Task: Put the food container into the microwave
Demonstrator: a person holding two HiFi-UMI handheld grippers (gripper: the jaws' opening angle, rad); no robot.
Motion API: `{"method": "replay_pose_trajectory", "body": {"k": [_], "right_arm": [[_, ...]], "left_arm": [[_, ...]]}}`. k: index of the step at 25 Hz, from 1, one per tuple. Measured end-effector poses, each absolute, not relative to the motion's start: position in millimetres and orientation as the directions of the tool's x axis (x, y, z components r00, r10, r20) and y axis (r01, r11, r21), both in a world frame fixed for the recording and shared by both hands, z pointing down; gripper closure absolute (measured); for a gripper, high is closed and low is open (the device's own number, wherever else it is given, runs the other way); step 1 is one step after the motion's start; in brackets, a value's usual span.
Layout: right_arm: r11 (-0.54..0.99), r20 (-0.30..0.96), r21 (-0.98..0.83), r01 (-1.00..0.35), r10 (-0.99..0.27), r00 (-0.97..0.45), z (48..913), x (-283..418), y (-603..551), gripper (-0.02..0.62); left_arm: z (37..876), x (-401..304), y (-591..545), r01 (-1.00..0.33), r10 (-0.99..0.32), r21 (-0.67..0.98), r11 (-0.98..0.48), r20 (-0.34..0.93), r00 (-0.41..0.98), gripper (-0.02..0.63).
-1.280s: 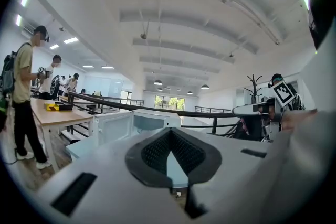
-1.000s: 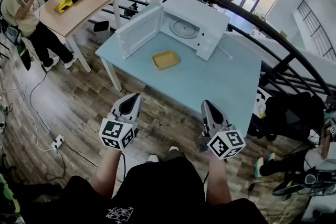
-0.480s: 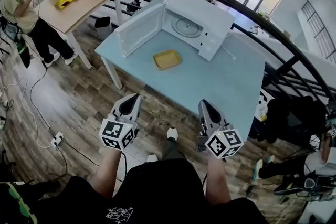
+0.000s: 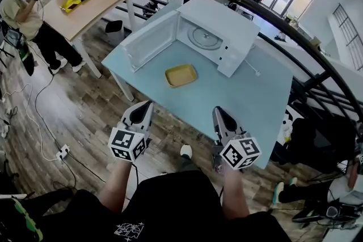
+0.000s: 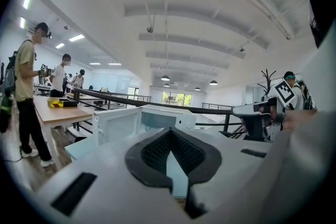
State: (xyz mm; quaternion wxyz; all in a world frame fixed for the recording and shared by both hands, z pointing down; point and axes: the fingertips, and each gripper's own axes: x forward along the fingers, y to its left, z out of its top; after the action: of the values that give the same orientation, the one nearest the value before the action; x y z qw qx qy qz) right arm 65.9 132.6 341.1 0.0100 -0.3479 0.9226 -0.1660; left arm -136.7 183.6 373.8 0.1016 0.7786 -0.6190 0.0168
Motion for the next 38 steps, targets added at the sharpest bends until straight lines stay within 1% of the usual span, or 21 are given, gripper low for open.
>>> {"method": "replay_pose_trajectory", "body": {"k": [14,19,24,27,38], "right_arm": [[0.737,0.112,-0.333,-0.588,-0.588,-0.801,348,79,38,0.589],[0.754,0.132,-0.334,-0.566,-0.557,-0.82,360,88,7,0.589],[0.776,0.144,-0.335,-0.535,-0.519,-0.843,371,91,-14,0.589],[0.787,0.145,-0.334,-0.518,-0.501,-0.853,374,92,-24,0.589],[0.792,0.133,-0.379,-0.479,-0.465,-0.875,382,86,-40,0.589]], "left_arm": [[379,-112,95,-0.975,-0.96,0.13,-0.179,0.194,0.202,0.598],[389,-96,68,-0.971,-0.956,0.16,-0.177,0.208,0.209,0.598],[403,-85,53,-0.97,-0.951,0.175,-0.171,0.228,0.209,0.598],[406,-83,46,-0.976,-0.952,0.161,-0.149,0.245,0.186,0.598],[424,-91,35,-0.983,-0.944,0.166,-0.083,0.302,0.131,0.598]]}}
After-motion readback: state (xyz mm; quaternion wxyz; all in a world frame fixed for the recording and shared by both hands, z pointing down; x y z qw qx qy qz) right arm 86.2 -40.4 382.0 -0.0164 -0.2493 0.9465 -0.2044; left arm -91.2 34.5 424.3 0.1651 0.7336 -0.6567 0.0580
